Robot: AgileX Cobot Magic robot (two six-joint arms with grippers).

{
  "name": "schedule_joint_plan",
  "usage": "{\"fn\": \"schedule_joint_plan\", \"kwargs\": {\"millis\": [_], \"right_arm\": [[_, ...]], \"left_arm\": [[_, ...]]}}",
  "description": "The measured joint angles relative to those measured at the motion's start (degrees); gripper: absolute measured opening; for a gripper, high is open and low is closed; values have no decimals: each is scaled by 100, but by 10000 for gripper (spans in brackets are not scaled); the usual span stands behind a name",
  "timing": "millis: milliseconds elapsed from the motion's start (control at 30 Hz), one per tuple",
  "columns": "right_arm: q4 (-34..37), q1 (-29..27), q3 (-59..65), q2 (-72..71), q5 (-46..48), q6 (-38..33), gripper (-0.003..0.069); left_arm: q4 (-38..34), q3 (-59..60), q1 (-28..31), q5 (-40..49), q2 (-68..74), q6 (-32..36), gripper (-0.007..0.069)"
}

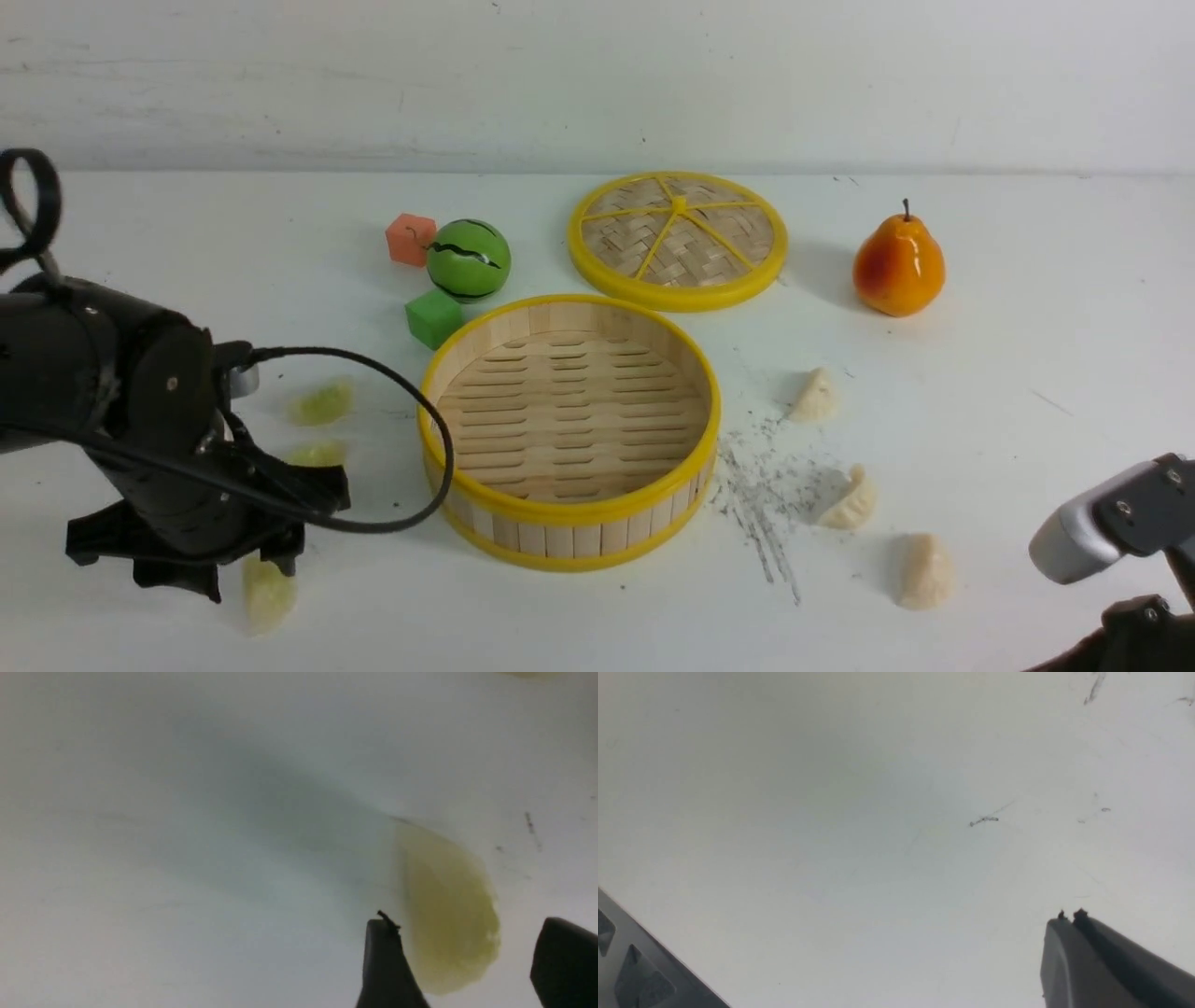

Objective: Put the dumplings into the steamer on the white table.
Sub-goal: 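Reach for and grasp a dumpling on the table with the left gripper, then place the dumpling into the bamboo steamer basket with the left gripper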

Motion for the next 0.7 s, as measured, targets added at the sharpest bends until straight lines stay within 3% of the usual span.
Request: {"fn": "schedule_joint_plan", "kwargs": {"millis": [167,267,467,700], "right_arm": [[62,0,0,0,-6,-14,-2],[130,0,0,0,-6,-21,-1],[174,0,0,0,-6,-31,1],[192,0,0,0,-113,-39,4]], "left_arm": [[17,-5,0,-63,345,-18,349],[25,-12,0,-141,393,9,239],[87,-173,-6,69,284,190,237],[-778,-1678,-624,660,-346,1147,237]]}}
